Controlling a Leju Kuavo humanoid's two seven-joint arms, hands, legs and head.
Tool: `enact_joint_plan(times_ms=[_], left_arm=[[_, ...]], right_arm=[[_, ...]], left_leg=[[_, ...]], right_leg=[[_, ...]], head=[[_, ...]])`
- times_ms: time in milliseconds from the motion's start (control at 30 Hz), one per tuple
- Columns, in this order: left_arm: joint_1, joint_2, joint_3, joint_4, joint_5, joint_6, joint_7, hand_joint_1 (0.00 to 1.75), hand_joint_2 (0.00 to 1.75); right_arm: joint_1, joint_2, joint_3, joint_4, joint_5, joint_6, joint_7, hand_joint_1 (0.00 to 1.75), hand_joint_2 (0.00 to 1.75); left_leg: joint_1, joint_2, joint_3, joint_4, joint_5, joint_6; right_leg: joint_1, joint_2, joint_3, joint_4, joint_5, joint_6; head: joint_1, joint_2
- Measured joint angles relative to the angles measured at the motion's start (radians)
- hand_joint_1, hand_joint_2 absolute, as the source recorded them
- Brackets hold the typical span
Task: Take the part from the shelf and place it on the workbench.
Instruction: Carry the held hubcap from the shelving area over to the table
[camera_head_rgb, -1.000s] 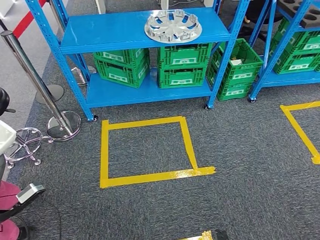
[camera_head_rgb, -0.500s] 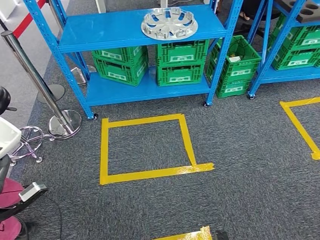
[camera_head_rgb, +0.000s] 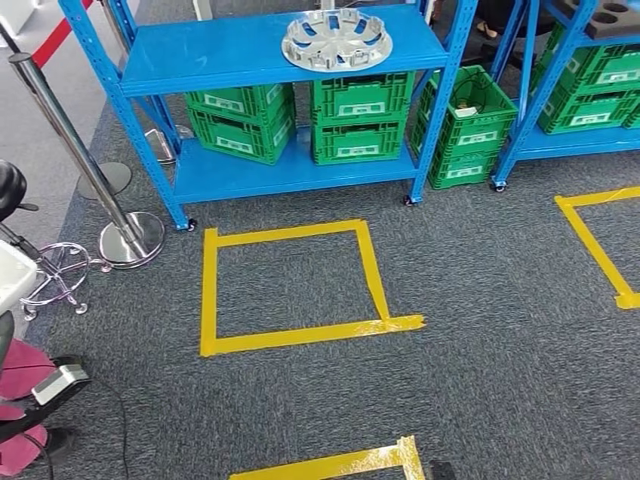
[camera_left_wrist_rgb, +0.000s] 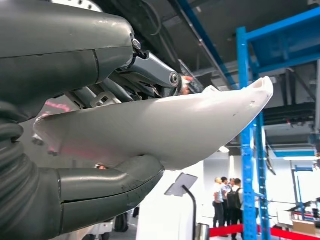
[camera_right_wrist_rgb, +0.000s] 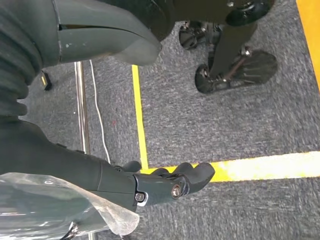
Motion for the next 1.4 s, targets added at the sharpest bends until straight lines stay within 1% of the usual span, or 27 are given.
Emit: enact_joint_plan(times_ms=[33, 67, 100, 133, 167, 200, 233, 267, 333, 567, 900, 1067, 1133, 1167, 1200, 1233, 1267, 1333, 1367, 1400], left_arm=[[-0.001, 0.0, 0.0, 0.0, 0.002, 0.0, 0.001, 1.75, 1.75], [-0.001, 0.0, 0.0, 0.0, 0.004, 0.0, 0.001, 1.75, 1.75], [-0.002, -0.001, 0.0, 0.0, 0.005, 0.0, 0.002, 1.75, 1.75], [-0.002, -0.002, 0.0, 0.0, 0.006, 0.0, 0.002, 1.75, 1.75], [-0.002, -0.003, 0.0, 0.0, 0.006, 0.0, 0.002, 1.75, 1.75], [-0.001, -0.004, 0.0, 0.0, 0.006, 0.0, 0.002, 1.75, 1.75], [-0.001, -0.005, 0.0, 0.0, 0.006, 0.0, 0.002, 1.75, 1.75], [-0.002, -0.005, 0.0, 0.0, 0.006, 0.0, 0.002, 1.75, 1.75], [-0.001, -0.005, 0.0, 0.0, 0.006, 0.0, 0.002, 1.75, 1.75], [-0.001, -0.005, 0.0, 0.0, 0.007, 0.0, 0.003, 1.75, 1.75], [0.004, -0.008, 0.019, 0.0, 0.012, 0.0, 0.004, 1.75, 1.75], [0.009, -0.014, 0.024, -0.001, 0.008, -0.002, -0.001, 1.75, 1.75], [0.01, -0.014, 0.025, -0.001, 0.006, -0.003, -0.002, 1.75, 1.75], [0.01, -0.014, 0.025, -0.002, 0.006, -0.003, -0.002, 1.75, 1.75], [0.01, -0.014, 0.026, -0.002, 0.006, -0.004, -0.002, 1.75, 1.75], [0.01, -0.014, 0.027, -0.003, 0.006, -0.005, -0.002, 1.75, 1.75], [0.009, -0.014, 0.027, -0.005, 0.006, -0.007, -0.001, 1.75, 1.75], [0.01, -0.015, 0.027, -0.006, 0.006, -0.012, -0.001, 1.75, 1.75], [0.011, -0.015, 0.027, -0.006, 0.006, -0.014, -0.001, 1.75, 1.75], [0.011, -0.015, 0.027, -0.006, 0.005, -0.016, -0.001, 1.75, 1.75]], right_arm=[[0.0, 0.0, -0.001, 0.0, 0.001, 0.0, 0.001, 0.0, 1.75], [0.0, 0.001, -0.002, 0.0, 0.002, 0.0, 0.001, 0.0, 1.75], [0.0, 0.001, -0.003, 0.0, 0.002, 0.0, 0.002, 0.0, 1.75], [0.001, 0.001, -0.003, 0.0, 0.003, 0.0, 0.002, 0.0, 1.75], [0.001, 0.001, -0.004, 0.0, 0.003, 0.0, 0.002, 0.0, 1.75], [0.001, 0.001, -0.004, 0.0, 0.003, 0.0, 0.003, 0.0, 1.75], [0.001, 0.001, -0.005, 0.0, 0.004, 0.0, 0.003, 0.0, 1.75], [0.001, 0.001, -0.005, 0.0, 0.004, 0.0, 0.003, 0.0, 1.75], [0.002, 0.001, -0.005, 0.0, 0.004, 0.0, 0.003, 0.0, 1.75], [0.001, 0.001, -0.005, 0.0, 0.015, -0.004, -0.01, 0.0, 1.75], [0.001, 0.001, -0.005, 0.0, 0.043, -0.009, -0.054, 0.0, 1.75], [0.001, 0.0, -0.005, 0.0, 0.065, -0.029, -0.06, 0.0, 1.75], [0.001, 0.0, -0.005, 0.0, 0.073, -0.036, -0.058, 0.0, 1.75], [0.001, 0.001, -0.005, 0.0, 0.078, -0.04, -0.054, 0.0, 1.75], [0.001, 0.001, -0.005, 0.0, 0.084, -0.045, -0.049, 0.0, 1.75], [0.001, 0.001, -0.005, 0.0, 0.091, -0.051, -0.041, 0.0, 1.75], [0.001, 0.001, -0.004, 0.0, 0.099, -0.056, -0.033, 0.0, 1.75], [0.002, 0.0, -0.004, 0.0, 0.109, -0.063, -0.021, 0.0, 1.75], [0.002, 0.0, -0.004, 0.0, 0.111, -0.064, -0.018, 0.0, 1.75], [0.002, 0.0, -0.004, 0.0, 0.112, -0.065, -0.016, 0.0, 1.75]], left_leg=[[0.001, 0.0, -0.001, -0.003, 0.007, 0.005], [0.001, 0.0, -0.004, -0.007, 0.011, 0.005], [0.002, -0.001, -0.007, -0.01, 0.015, 0.004], [0.001, -0.001, -0.01, -0.01, 0.017, 0.002], [-0.001, -0.003, -0.014, -0.009, 0.017, -0.001], [-0.002, -0.003, -0.017, -0.007, 0.021, 0.002], [-0.004, -0.003, -0.02, -0.006, 0.023, 0.005], [-0.004, -0.002, -0.023, -0.004, 0.025, 0.007], [-0.006, -0.002, -0.028, -0.002, 0.028, 0.01], [-0.007, -0.002, -0.033, 0.0, 0.029, 0.01], [-0.003, -0.002, -0.037, -0.001, 0.031, 0.007], [-0.003, -0.003, -0.037, -0.001, 0.031, 0.007], [-0.005, -0.003, -0.038, 0.001, 0.033, 0.013], [-0.002, -0.004, -0.035, -0.007, 0.04, 0.019], [0.0, -0.004, -0.032, -0.017, 0.048, 0.026], [0.003, -0.005, -0.03, -0.028, 0.057, 0.031], [0.007, -0.007, -0.03, -0.037, 0.065, 0.034], [0.007, -0.014, -0.038, -0.037, 0.071, 0.034], [0.008, -0.019, -0.044, -0.034, 0.072, 0.032], [0.01, -0.026, -0.048, -0.031, 0.073, 0.029]], right_leg=[[-0.001, 0.001, -0.003, 0.0, 0.001, 0.006], [-0.001, 0.001, -0.006, -0.004, -0.006, 0.008], [-0.001, 0.001, -0.009, -0.006, -0.01, 0.001], [-0.001, 0.003, -0.013, -0.009, -0.008, -0.009], [-0.001, 0.003, -0.014, -0.014, -0.003, -0.019], [-0.001, 0.003, -0.014, -0.015, 0.009, -0.024], [-0.002, 0.004, -0.014, -0.018, 0.022, -0.02], [-0.003, 0.004, -0.013, -0.019, 0.026, -0.013], [-0.005, 0.005, -0.014, -0.02, 0.033, -0.004], [-0.006, 0.004, -0.017, -0.02, 0.034, 0.002], [-0.003, 0.005, -0.022, -0.019, 0.034, 0.002], [-0.002, 0.005, -0.023, -0.019, 0.034, 0.001], [-0.005, 0.003, -0.02, -0.024, 0.04, 0.007], [-0.006, 0.002, -0.02, -0.026, 0.041, 0.011], [-0.006, 0.002, -0.024, -0.024, 0.036, 0.015], [-0.005, 0.003, -0.033, -0.004, 0.015, 0.017], [-0.005, 0.004, -0.051, 0.037, -0.017, 0.019], [-0.009, 0.005, -0.102, 0.176, -0.099, 0.022], [-0.011, 0.005, -0.122, 0.236, -0.126, 0.025], [-0.013, 0.004, -0.126, 0.266, -0.136, 0.027]], head=[[0.0, 0.0], [0.001, 0.0], [0.003, 0.0], [0.003, 0.0], [0.004, 0.0], [0.004, 0.0], [0.004, 0.0], [0.004, 0.0], [0.004, 0.0], [0.004, 0.0], [0.004, 0.0], [0.004, 0.0], [0.003, 0.0], [0.003, 0.0], [0.003, 0.0], [0.003, 0.0], [0.004, 0.0], [0.005, 0.0], [0.005, 0.0], [0.005, 0.0]])
